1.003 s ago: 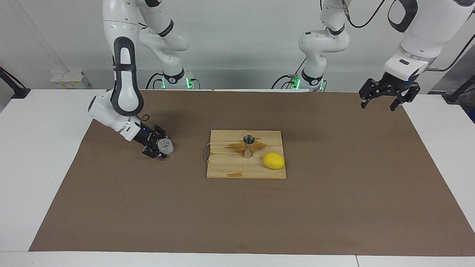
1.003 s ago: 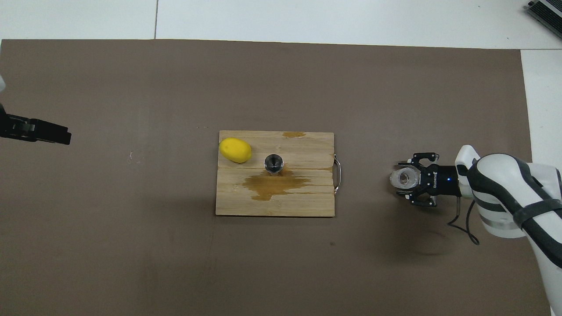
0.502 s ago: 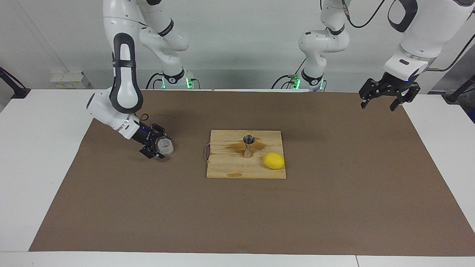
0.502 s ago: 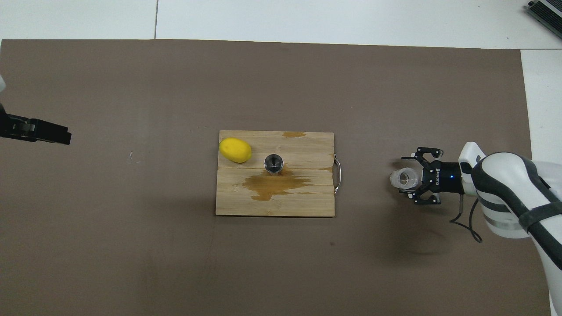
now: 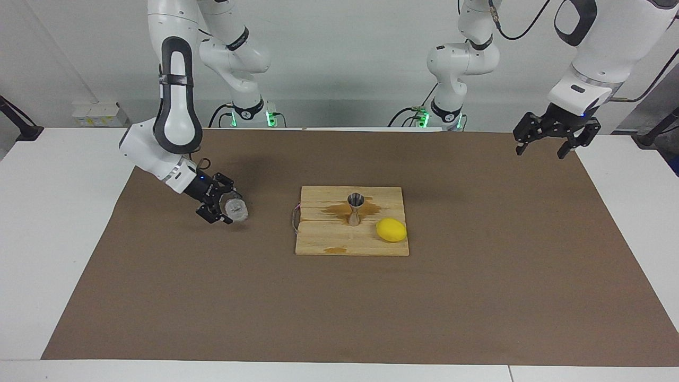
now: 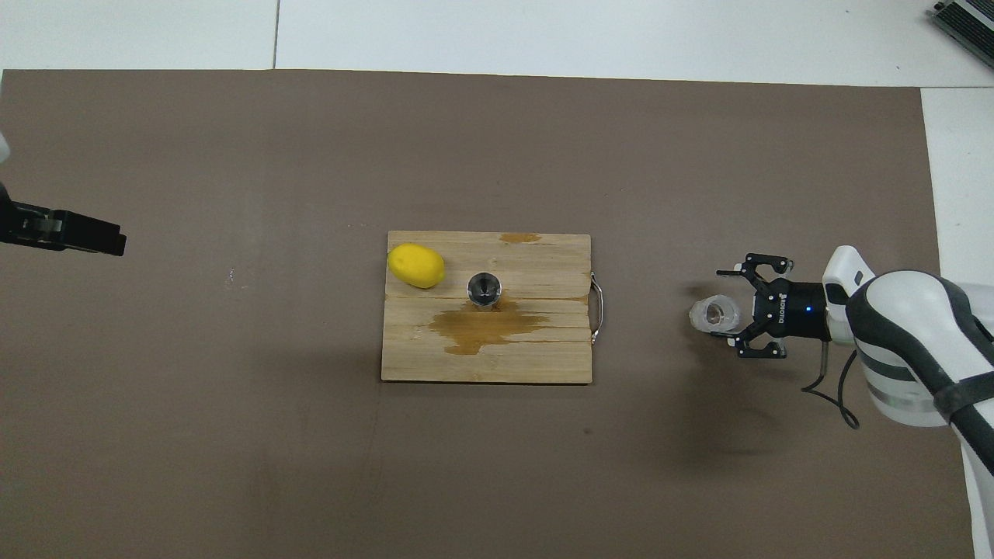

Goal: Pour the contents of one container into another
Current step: 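Open the right gripper and release the glass cup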

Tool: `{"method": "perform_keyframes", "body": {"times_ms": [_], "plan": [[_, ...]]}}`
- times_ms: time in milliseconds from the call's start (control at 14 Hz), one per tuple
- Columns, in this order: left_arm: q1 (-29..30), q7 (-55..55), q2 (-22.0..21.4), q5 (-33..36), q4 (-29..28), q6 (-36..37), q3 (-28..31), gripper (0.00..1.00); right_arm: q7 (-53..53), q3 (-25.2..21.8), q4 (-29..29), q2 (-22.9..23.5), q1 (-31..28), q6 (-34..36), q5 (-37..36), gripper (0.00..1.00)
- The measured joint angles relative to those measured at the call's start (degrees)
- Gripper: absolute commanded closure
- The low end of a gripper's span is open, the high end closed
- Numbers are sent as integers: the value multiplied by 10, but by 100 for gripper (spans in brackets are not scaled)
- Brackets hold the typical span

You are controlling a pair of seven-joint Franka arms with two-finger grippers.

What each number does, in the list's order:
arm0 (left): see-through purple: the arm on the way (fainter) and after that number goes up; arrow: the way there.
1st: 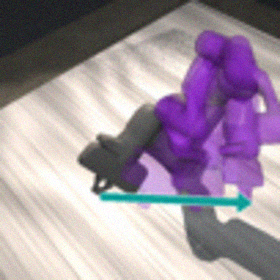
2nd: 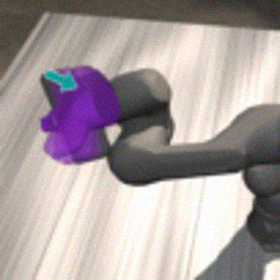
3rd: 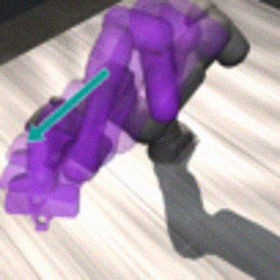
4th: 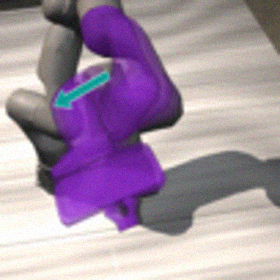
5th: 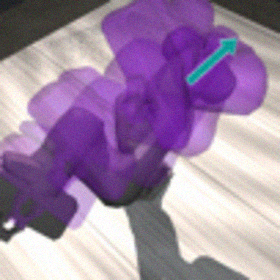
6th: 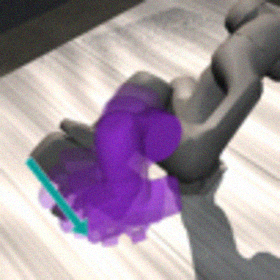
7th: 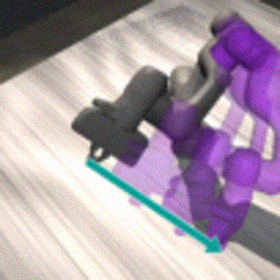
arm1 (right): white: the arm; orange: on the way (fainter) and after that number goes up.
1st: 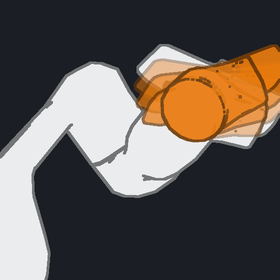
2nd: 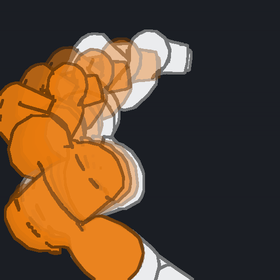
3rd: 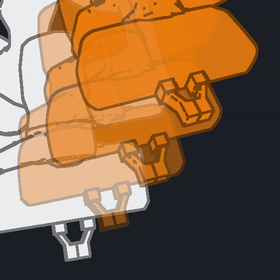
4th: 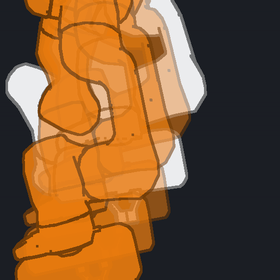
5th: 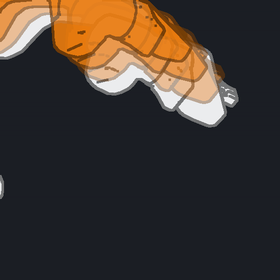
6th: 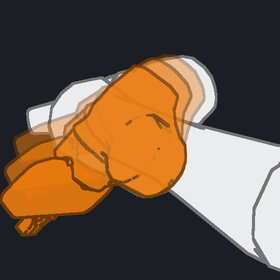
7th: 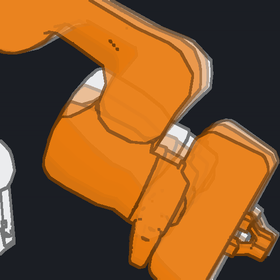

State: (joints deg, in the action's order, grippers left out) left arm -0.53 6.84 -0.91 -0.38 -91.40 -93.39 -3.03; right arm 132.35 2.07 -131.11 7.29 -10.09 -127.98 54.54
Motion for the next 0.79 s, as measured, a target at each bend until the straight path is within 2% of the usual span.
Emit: {"method": "perform_keyframes", "body": {"times_ms": [573,788], "plan": [[0,0,0,0,0,0,0,0,-82,2,0,-23,25,1,-6,0],[0,0,0,0,0,0,0,0,-133,2,3,-39,26,1,-38,0]]}}
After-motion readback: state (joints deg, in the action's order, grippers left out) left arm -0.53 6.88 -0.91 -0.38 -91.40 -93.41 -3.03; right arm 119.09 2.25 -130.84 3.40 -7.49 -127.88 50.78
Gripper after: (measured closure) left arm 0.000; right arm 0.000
